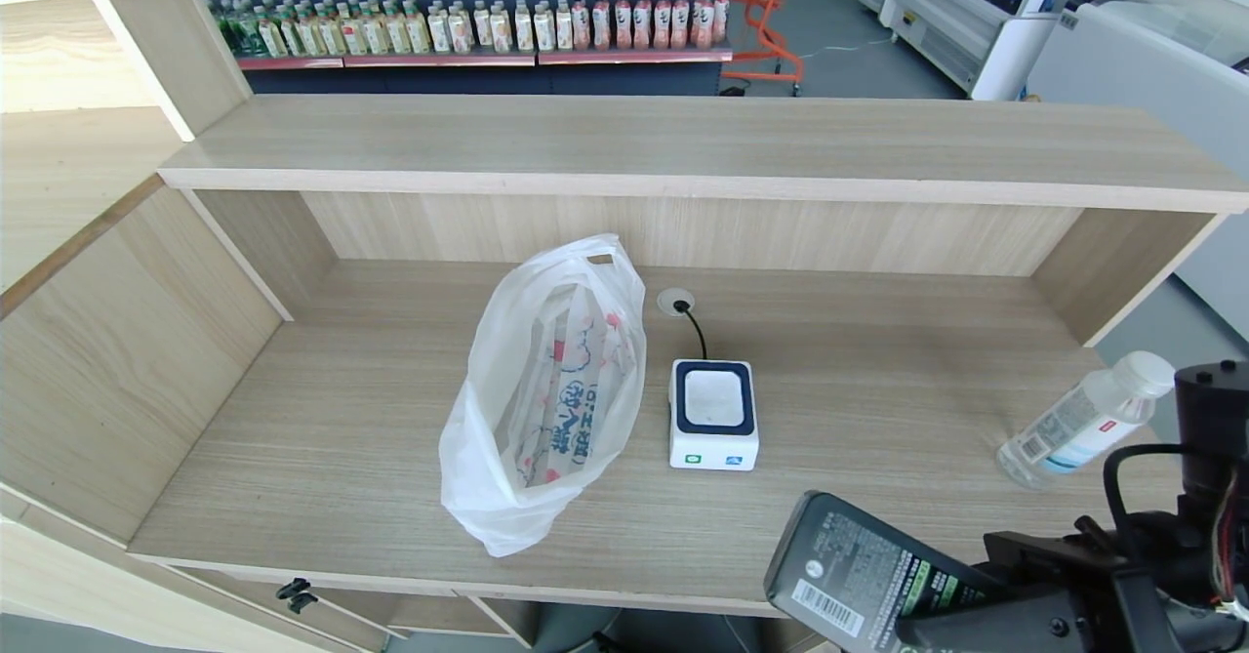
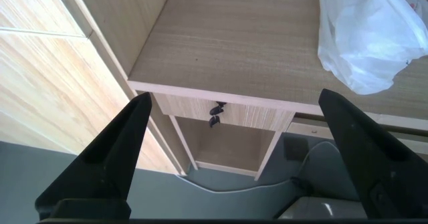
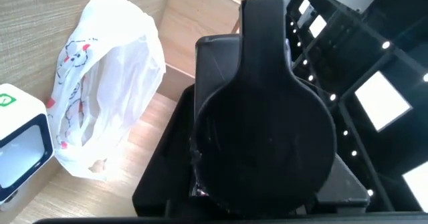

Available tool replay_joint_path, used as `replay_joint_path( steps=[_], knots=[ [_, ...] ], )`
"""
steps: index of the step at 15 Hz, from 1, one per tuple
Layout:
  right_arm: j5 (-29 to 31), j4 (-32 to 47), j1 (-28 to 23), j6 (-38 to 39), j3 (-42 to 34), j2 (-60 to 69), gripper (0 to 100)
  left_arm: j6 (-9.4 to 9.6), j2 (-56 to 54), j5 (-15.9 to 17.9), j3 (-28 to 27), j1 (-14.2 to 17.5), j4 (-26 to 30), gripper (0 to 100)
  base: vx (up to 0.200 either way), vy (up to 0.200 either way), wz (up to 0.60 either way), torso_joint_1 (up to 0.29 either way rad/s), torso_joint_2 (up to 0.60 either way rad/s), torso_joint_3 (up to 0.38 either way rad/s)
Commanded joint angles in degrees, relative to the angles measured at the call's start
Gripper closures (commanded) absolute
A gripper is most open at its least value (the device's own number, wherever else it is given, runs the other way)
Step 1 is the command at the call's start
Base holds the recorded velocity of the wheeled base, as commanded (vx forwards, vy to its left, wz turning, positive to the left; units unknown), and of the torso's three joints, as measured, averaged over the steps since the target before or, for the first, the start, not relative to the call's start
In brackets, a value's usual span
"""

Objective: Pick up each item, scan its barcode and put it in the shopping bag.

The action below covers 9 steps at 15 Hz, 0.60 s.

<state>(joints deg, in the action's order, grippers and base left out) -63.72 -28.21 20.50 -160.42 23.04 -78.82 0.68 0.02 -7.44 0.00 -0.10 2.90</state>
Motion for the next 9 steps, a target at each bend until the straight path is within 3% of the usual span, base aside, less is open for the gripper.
replay_joint_path(
  steps=[1,3,7,8,9],
  knots=[
    [0.00,0.00,-0.38,0.72,0.51,0.78,100,0.02,0.06,-0.03,0.00,0.01,0.00,0,0.000,0.000,0.00,0.000,0.00,0.000],
    [0.09,-0.09,-1.61,11.27,4.12,1.83,100,0.02,0.06,-0.03,0.00,0.01,0.00,0,0.000,0.000,0.00,0.000,0.00,0.000],
    [3.60,-0.44,-11.80,56.88,3.77,5.70,100,0.02,0.06,-0.03,0.00,0.01,0.00,0,0.000,0.000,0.00,0.000,0.00,0.000],
    [0.79,-0.27,-13.74,64.79,1.57,7.63,100,0.02,0.06,-0.03,0.00,0.01,0.00,0,0.000,0.000,0.00,0.000,0.00,0.000],
    [-3.08,0.00,-15.67,67.25,0.25,8.86,100,0.02,0.06,-0.03,0.00,0.01,0.00,0,0.000,0.000,0.00,0.000,0.00,0.000]
  ],
)
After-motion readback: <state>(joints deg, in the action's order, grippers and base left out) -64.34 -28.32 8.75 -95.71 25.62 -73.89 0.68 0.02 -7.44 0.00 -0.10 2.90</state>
